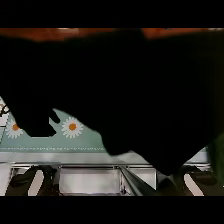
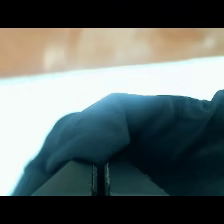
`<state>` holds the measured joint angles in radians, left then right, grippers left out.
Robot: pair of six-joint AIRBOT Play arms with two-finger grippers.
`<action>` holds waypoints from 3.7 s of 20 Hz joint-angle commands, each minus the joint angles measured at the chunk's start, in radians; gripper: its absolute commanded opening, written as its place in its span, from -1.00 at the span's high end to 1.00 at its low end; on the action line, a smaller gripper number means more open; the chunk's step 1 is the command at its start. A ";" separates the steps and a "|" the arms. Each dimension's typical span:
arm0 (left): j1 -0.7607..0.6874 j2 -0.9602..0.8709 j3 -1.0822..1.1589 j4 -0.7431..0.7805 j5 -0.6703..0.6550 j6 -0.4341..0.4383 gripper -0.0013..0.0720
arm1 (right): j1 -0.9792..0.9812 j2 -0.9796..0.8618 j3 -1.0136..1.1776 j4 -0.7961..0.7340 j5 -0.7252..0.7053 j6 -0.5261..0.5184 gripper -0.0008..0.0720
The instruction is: Fold the shirts.
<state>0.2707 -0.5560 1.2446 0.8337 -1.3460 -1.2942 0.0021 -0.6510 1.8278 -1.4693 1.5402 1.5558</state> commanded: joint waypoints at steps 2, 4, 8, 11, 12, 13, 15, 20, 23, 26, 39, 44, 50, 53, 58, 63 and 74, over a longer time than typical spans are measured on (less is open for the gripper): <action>-0.010 0.004 -0.312 0.027 -0.032 -0.026 0.91 | 0.000 0.013 -0.319 0.076 -0.020 0.014 0.91; -0.010 -0.018 -0.468 0.027 0.077 -0.024 0.91 | 0.000 0.011 -0.521 0.109 -0.144 0.015 0.91; -0.010 -0.165 -0.636 0.026 0.376 -0.024 0.91 | 0.000 -0.084 -0.858 0.116 -0.381 0.038 0.91; -0.015 -0.357 -0.626 -0.042 0.527 -0.006 0.91 | 0.000 -0.278 -0.887 0.098 -0.571 0.037 0.91; -0.024 -0.427 -0.617 -0.100 0.565 0.045 0.91 | 0.000 -0.355 -0.869 0.103 -0.624 0.037 0.91; -0.033 -0.491 -0.604 -0.156 0.587 0.095 0.91 | 0.000 -0.427 -0.844 0.109 -0.657 0.037 0.91; -0.058 -0.621 -0.558 -0.247 0.612 0.174 0.91 | 0.000 -0.578 -0.765 0.133 -0.686 0.032 0.91; -0.080 -0.858 -0.366 -0.263 0.612 0.212 0.91 | 0.000 -0.899 -0.475 0.245 -0.738 0.029 0.91; -0.080 -0.917 -0.296 -0.262 0.611 0.213 0.91 | 0.000 -1.038 -0.317 0.309 -0.760 0.030 0.91; -0.083 -0.929 -0.279 -0.262 0.614 0.272 0.91 | 0.000 -1.116 -0.256 0.337 -0.823 0.098 0.91; 0.348 -0.811 -0.238 -0.121 -0.018 0.183 -0.40 | -0.326 -0.898 -0.303 0.495 -0.206 -0.092 -0.14; 0.479 -0.696 -0.597 -0.126 0.006 0.131 -0.40 | -0.356 -0.623 -0.782 0.515 -0.405 -0.166 -0.14; 0.357 -0.711 -0.683 -0.137 0.244 -0.014 -0.40 | -0.356 -0.552 -0.988 0.576 -0.419 -0.243 -0.14; 0.288 -0.738 -0.683 -0.213 0.323 -0.015 -0.40 | -0.355 -0.552 -1.000 0.578 -0.427 -0.245 -0.14; 0.129 -0.784 -0.671 -0.254 0.512 -0.001 -0.39 | -0.355 -0.552 -1.000 0.578 -0.425 -0.244 -0.14; 0.124 -0.783 -0.604 -0.250 0.489 0.040 0.91 | -0.328 -0.554 -1.002 0.562 -0.409 -0.244 -0.13; 0.124 -0.783 -0.534 -0.239 0.418 0.056 0.91 | -0.129 -0.560 -1.190 0.578 -0.455 -0.220 -0.13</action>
<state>0.3946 -1.3384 0.7044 0.5919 -0.9195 -1.2415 -0.1959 -1.2083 0.6785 -0.9005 1.1118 1.3266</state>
